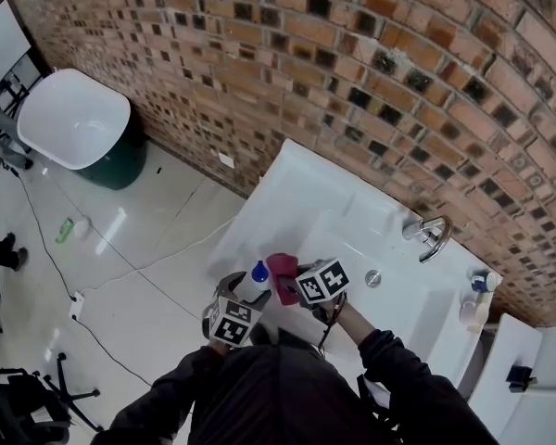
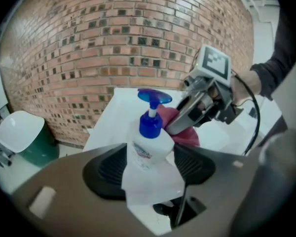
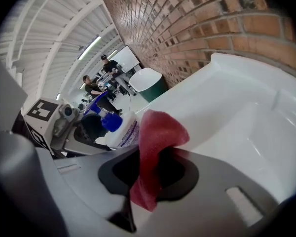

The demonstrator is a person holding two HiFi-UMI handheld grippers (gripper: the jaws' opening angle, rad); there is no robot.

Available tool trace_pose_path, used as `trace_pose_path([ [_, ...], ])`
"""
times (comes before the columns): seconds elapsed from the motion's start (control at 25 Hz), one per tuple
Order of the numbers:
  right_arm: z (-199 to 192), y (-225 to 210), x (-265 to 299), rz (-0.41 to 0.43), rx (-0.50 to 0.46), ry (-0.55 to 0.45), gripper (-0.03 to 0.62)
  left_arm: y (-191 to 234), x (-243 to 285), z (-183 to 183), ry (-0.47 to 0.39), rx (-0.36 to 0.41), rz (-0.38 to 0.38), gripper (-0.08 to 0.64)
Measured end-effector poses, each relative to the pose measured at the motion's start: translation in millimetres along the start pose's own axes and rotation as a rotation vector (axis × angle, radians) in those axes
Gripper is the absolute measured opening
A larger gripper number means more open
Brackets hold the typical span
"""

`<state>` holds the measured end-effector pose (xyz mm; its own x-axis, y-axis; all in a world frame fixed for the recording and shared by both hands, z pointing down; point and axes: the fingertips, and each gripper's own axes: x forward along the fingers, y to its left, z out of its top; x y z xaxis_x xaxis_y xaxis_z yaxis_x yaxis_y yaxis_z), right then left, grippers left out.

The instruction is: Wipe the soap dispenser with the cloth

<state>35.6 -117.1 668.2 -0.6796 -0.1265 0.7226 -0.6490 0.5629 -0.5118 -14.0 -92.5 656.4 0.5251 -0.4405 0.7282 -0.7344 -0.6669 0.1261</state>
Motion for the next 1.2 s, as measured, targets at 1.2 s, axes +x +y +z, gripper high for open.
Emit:
trace_pose_path([
  [1.2,6.0,-12.0,-26.9,-0.045,-0.040,-0.011,0.074,32.8,-2.2,9.4,-0.017,0.458,-0.437,0.252],
])
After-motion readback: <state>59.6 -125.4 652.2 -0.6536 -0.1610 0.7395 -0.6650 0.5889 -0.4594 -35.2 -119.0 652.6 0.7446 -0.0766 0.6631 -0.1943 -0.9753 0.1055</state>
